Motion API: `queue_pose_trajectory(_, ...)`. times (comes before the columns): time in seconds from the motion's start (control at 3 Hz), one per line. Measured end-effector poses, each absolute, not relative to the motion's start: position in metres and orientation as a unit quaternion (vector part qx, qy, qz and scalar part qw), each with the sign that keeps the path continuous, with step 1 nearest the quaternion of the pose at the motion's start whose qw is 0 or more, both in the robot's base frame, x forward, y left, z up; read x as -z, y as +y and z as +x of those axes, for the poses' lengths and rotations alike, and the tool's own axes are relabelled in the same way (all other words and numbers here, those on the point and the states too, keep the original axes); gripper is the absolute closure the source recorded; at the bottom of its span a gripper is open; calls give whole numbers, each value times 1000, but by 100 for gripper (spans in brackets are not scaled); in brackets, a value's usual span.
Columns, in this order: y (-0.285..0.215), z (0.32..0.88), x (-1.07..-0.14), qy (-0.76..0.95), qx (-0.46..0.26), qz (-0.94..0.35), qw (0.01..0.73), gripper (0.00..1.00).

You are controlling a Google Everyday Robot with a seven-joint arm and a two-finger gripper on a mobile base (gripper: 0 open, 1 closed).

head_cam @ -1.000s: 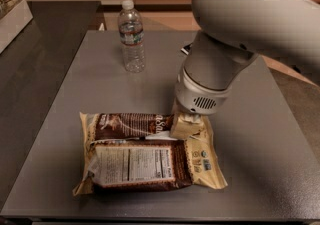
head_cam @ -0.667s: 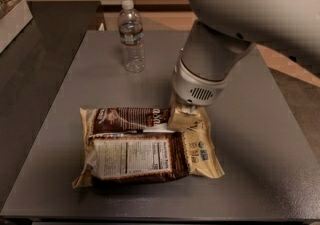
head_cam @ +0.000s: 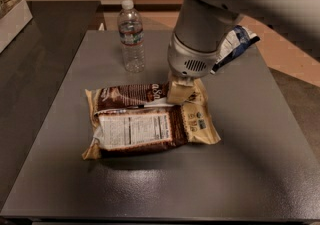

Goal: Move brown chip bag near water bottle

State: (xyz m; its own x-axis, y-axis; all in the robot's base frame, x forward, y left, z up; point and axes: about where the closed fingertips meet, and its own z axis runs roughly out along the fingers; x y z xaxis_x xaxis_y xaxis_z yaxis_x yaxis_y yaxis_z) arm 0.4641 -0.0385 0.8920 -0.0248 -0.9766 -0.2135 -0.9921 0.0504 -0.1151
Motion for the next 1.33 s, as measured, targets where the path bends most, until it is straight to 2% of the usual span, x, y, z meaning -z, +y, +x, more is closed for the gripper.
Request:
queue_pose_trajectory(1.0,-41,547,-900,677,11,-723,139,100)
queue_pose_trajectory(1.33,-40,564,-895,667,23,-730,145,82)
